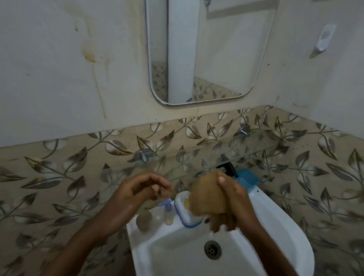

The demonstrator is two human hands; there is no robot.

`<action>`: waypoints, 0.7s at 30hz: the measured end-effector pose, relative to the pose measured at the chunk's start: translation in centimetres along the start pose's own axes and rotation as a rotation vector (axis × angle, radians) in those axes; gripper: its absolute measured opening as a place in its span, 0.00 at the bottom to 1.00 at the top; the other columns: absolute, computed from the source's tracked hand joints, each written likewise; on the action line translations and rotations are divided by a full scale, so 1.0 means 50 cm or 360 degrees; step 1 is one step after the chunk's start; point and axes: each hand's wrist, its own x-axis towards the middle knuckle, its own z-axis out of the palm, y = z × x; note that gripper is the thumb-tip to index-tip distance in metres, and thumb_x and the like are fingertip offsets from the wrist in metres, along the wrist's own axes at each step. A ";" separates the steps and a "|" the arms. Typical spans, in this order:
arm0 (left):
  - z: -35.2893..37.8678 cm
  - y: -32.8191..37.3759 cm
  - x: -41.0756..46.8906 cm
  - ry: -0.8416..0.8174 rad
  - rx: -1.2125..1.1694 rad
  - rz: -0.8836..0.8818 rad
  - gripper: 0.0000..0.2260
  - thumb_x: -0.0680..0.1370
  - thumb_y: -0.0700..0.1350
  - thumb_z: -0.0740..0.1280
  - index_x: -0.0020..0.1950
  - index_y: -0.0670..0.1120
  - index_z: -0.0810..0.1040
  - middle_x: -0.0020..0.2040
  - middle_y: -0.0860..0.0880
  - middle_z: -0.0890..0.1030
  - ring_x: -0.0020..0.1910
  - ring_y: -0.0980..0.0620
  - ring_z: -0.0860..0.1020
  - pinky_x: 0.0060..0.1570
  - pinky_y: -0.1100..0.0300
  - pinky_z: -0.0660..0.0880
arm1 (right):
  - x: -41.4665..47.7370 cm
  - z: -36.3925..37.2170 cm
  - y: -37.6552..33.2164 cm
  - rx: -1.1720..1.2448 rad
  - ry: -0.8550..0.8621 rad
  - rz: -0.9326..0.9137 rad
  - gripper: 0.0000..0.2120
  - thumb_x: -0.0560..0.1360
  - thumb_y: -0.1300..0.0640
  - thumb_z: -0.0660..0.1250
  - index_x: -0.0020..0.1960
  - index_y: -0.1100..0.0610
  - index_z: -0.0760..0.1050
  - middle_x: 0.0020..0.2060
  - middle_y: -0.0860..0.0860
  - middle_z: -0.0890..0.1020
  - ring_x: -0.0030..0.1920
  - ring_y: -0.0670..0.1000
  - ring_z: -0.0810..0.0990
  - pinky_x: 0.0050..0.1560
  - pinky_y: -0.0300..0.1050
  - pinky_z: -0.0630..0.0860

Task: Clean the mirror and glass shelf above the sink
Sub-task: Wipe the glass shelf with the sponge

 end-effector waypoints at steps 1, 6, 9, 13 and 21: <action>0.012 -0.015 -0.003 -0.0151 -0.0004 -0.0061 0.08 0.75 0.41 0.62 0.47 0.44 0.81 0.47 0.48 0.84 0.45 0.52 0.81 0.45 0.64 0.76 | 0.020 -0.048 0.018 0.0099 0.0150 0.0017 0.14 0.78 0.52 0.61 0.59 0.58 0.75 0.51 0.55 0.80 0.50 0.53 0.79 0.49 0.47 0.77; 0.031 -0.111 -0.029 -0.0519 0.0054 -0.0290 0.08 0.77 0.42 0.62 0.47 0.48 0.82 0.50 0.47 0.82 0.48 0.49 0.80 0.51 0.60 0.75 | 0.165 -0.218 0.120 0.0229 0.0518 0.0128 0.06 0.74 0.68 0.63 0.42 0.60 0.75 0.42 0.61 0.79 0.43 0.60 0.79 0.37 0.42 0.78; 0.021 -0.161 -0.027 -0.0370 0.0187 -0.0347 0.09 0.75 0.44 0.62 0.46 0.52 0.82 0.47 0.52 0.83 0.46 0.53 0.79 0.49 0.62 0.74 | 0.266 -0.234 0.136 0.0089 0.0600 0.0153 0.10 0.74 0.73 0.59 0.41 0.61 0.74 0.36 0.56 0.76 0.36 0.55 0.76 0.27 0.36 0.76; 0.015 -0.187 -0.008 -0.0260 0.0260 -0.0374 0.10 0.75 0.39 0.61 0.46 0.46 0.83 0.46 0.49 0.83 0.45 0.50 0.79 0.47 0.64 0.73 | 0.380 -0.212 0.149 0.0234 0.0618 0.0188 0.08 0.79 0.66 0.56 0.47 0.61 0.73 0.39 0.54 0.75 0.36 0.50 0.75 0.32 0.39 0.77; 0.011 -0.201 -0.001 -0.0282 0.0327 -0.0360 0.13 0.78 0.31 0.59 0.47 0.43 0.81 0.46 0.53 0.82 0.46 0.49 0.79 0.46 0.68 0.72 | 0.450 -0.213 0.212 -0.0057 0.0440 0.0472 0.12 0.79 0.61 0.57 0.55 0.68 0.73 0.54 0.68 0.77 0.40 0.58 0.76 0.40 0.48 0.75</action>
